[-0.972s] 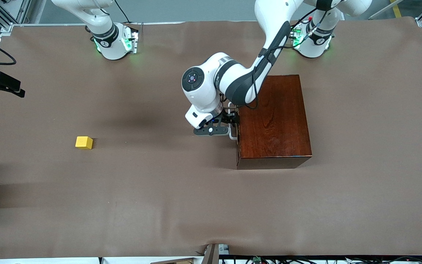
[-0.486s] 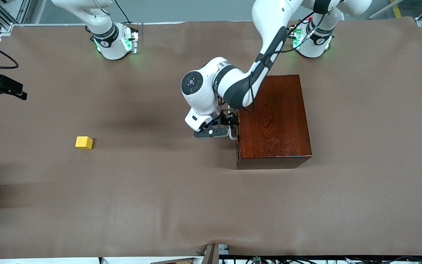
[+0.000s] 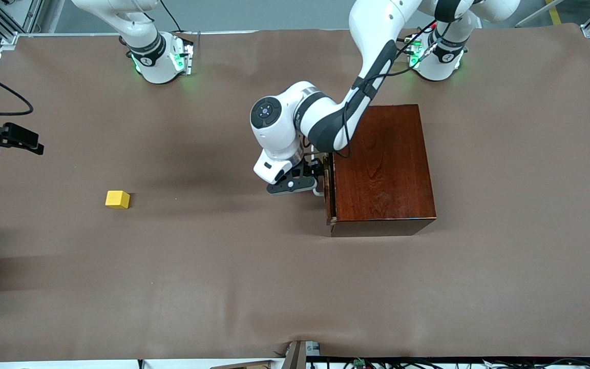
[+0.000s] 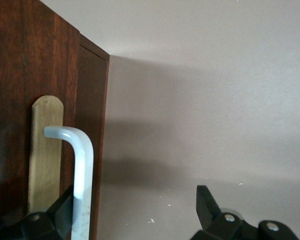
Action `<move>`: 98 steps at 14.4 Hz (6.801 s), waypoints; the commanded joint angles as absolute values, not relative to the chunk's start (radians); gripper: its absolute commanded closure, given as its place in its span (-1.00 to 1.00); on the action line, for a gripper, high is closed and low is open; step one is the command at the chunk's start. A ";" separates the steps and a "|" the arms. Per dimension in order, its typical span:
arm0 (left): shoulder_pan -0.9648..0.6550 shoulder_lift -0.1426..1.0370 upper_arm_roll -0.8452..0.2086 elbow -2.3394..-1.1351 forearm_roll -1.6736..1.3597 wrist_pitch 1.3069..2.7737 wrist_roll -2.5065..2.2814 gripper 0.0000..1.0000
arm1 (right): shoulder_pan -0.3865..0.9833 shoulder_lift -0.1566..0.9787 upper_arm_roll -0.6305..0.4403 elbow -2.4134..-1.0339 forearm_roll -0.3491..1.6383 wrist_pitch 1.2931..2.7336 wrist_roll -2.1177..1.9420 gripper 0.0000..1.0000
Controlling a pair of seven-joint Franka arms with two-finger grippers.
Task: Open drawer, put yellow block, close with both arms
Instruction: 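Pull the drawer open with the left gripper while the right gripper reaches the cube, then grasp the yellow cube with the right gripper while the left gripper withdraws, then carry the yellow cube with the right gripper into the open drawer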
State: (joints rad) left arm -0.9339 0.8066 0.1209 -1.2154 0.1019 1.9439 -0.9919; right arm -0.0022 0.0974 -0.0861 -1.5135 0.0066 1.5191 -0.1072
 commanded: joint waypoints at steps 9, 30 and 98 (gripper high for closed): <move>-0.954 0.859 0.041 -1.187 0.080 2.203 -1.279 -1.00 | -0.006 0.285 -0.080 -1.509 0.020 1.617 -0.103 -1.00; -1.011 0.862 0.040 -1.184 0.081 2.388 -1.568 -1.00 | -0.052 0.419 -0.080 -1.931 0.018 2.222 -0.114 -1.00; -0.060 -0.083 -0.075 -1.601 -0.002 1.545 -0.178 -1.00 | 0.709 0.417 -0.037 -1.505 0.229 1.919 1.958 1.00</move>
